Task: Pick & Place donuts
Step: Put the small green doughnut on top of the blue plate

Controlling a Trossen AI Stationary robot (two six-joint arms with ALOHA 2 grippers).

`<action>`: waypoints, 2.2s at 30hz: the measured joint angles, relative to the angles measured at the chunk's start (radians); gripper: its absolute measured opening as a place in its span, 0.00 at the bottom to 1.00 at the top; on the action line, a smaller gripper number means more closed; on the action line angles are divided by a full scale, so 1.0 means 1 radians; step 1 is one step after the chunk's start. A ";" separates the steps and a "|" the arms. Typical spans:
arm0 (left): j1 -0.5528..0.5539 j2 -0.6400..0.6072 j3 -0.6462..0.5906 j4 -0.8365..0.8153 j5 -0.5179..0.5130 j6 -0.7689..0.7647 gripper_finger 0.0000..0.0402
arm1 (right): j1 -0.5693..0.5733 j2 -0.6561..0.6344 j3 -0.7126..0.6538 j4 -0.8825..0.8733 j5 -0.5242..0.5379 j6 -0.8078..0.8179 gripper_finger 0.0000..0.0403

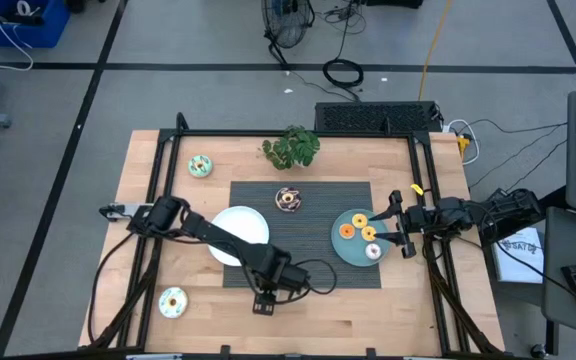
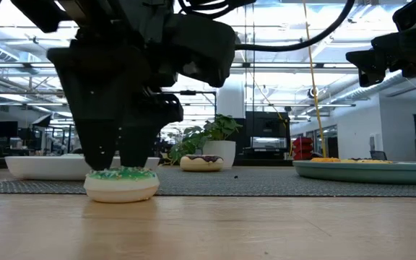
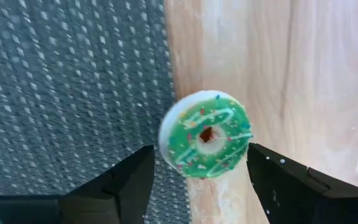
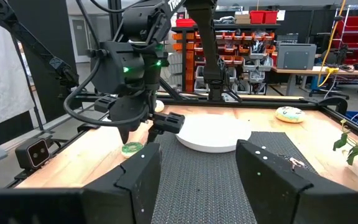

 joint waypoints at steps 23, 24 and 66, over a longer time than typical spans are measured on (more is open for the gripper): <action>-0.092 -0.002 0.000 0.040 -0.267 -0.012 0.64 | 0.000 0.000 0.000 0.000 0.000 0.000 0.49; -0.093 -0.002 -0.001 0.043 -0.267 -0.012 0.65 | 0.000 0.000 0.000 0.000 0.000 0.000 0.49; -0.062 -0.002 0.004 0.014 -0.184 -0.011 0.63 | 0.000 0.000 0.000 0.000 0.000 0.000 0.49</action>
